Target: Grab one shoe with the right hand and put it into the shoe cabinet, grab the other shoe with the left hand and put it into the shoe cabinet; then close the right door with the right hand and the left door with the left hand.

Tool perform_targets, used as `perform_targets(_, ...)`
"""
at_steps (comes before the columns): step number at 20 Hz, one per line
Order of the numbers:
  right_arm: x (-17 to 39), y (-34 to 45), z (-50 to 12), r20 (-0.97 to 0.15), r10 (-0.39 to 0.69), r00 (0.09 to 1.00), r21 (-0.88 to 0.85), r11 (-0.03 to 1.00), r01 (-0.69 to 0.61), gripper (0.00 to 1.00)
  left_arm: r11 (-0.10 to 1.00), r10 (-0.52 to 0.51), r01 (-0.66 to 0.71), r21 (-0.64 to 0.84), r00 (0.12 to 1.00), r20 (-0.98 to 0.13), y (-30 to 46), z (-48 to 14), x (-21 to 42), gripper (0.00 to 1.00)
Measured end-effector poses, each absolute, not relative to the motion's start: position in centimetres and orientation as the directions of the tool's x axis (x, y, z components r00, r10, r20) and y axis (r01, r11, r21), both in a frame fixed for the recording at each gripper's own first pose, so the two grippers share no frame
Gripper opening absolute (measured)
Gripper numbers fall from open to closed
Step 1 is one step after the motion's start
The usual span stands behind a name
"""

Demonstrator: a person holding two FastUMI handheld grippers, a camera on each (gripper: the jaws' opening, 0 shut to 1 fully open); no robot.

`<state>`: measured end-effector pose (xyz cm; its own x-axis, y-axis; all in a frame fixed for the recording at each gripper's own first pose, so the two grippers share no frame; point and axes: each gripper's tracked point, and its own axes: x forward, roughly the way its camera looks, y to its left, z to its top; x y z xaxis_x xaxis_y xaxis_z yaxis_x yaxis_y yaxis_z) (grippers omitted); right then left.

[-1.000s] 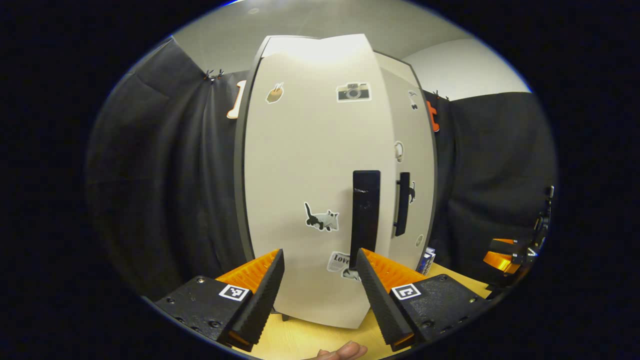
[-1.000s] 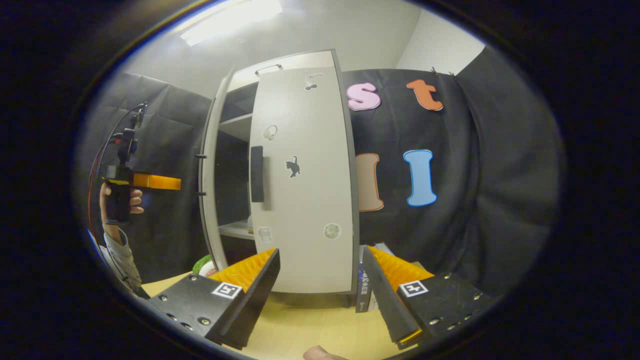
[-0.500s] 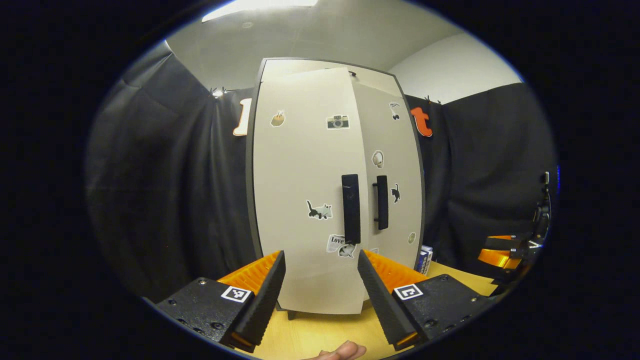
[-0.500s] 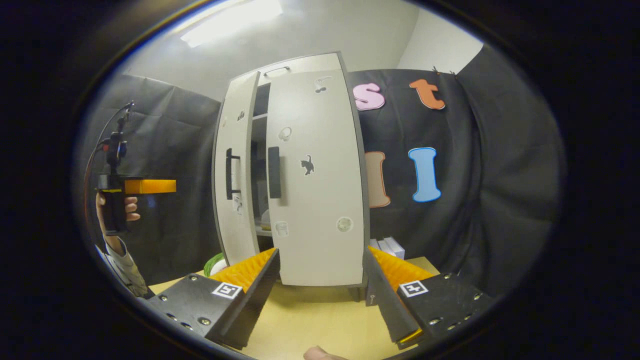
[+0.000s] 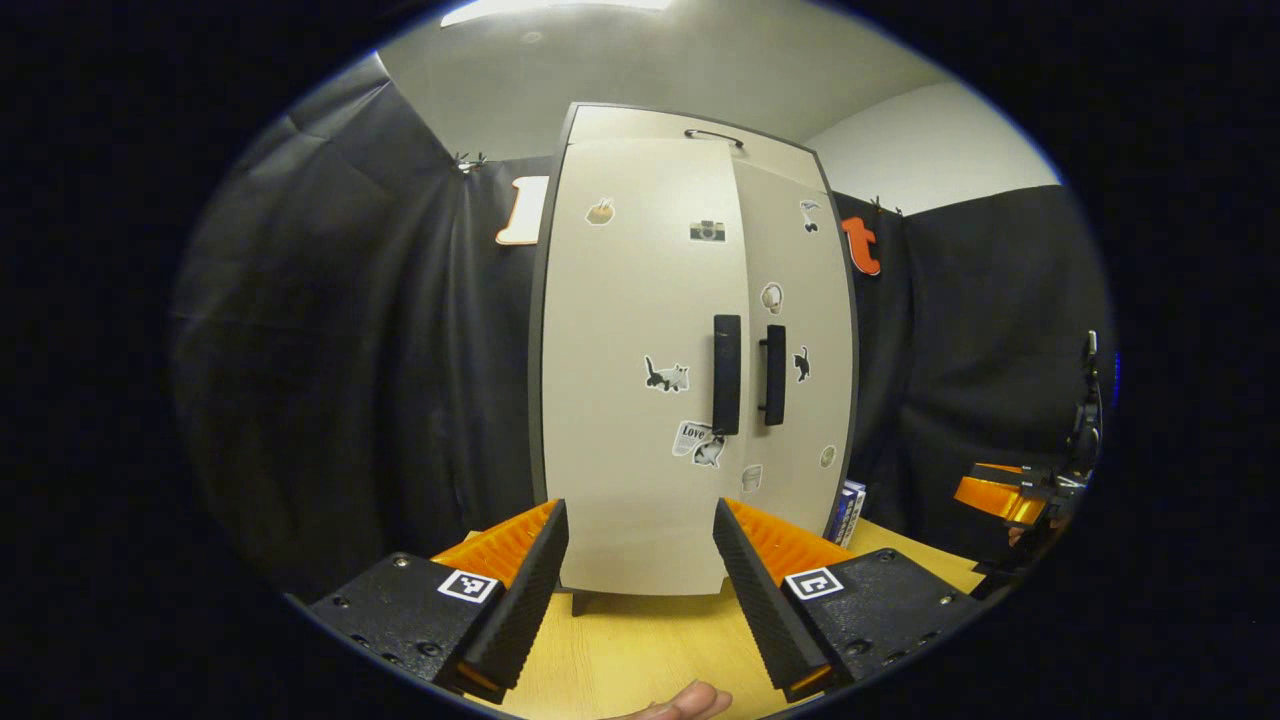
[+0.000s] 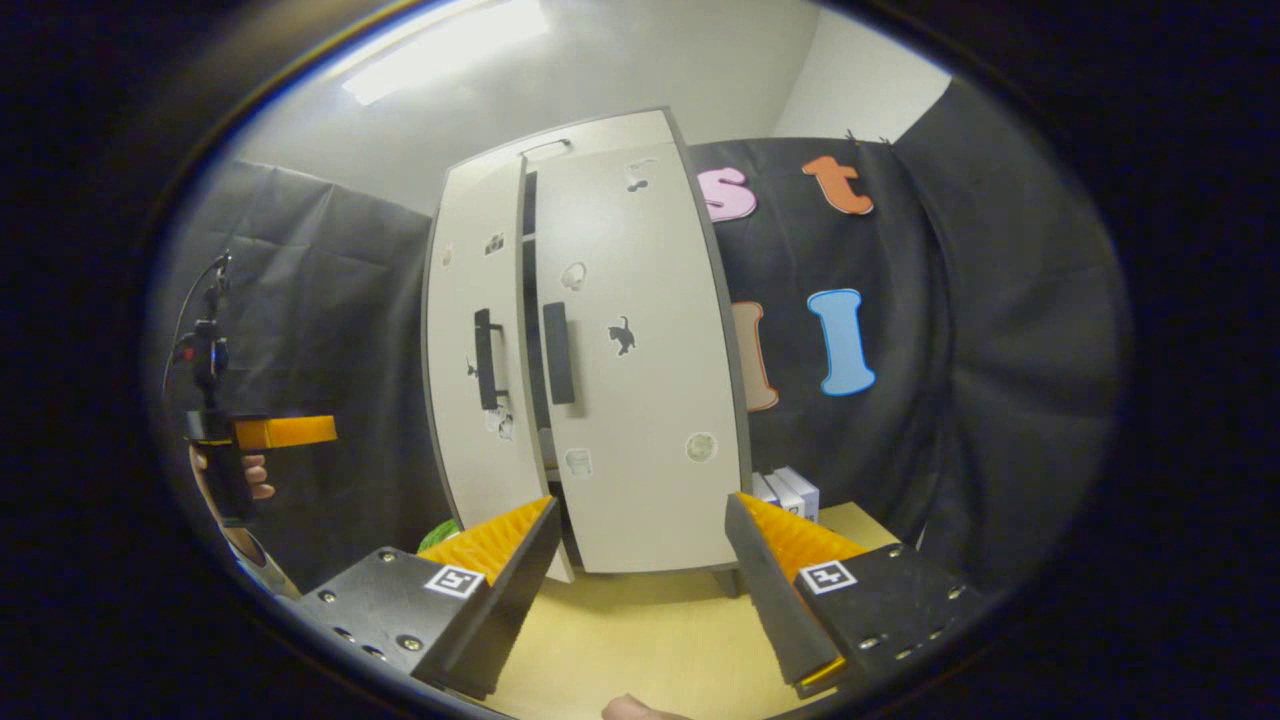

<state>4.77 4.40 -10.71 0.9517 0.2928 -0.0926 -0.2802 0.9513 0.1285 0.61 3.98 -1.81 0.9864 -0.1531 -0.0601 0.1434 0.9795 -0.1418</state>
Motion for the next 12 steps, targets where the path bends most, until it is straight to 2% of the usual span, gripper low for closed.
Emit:
perform_targets(4, 3.1, 5.2, -10.2, -0.095, 0.298, 0.95, 0.094, 0.953, -0.29, 0.99, 0.986, -0.125, 0.11, -0.128, 0.986, -0.112, 4.7, -4.3, -0.4, 0.9)
perform_targets(8, 1.8, 5.2, -8.5, -0.071, 0.303, 0.95, 0.084, 0.951, -0.297, 0.99, 0.991, -0.061, 0.048, -0.128, 0.994, -0.093, 6.2, -3.2, -0.2, 0.89)
perform_targets(12, 0.9, 5.8, -8.1, -0.053, 0.316, 0.947, 0.095, 0.946, -0.311, 0.98, 0.983, -0.099, 0.086, -0.161, 0.992, -0.073, 5.2, -3.1, -1.0, 0.9)
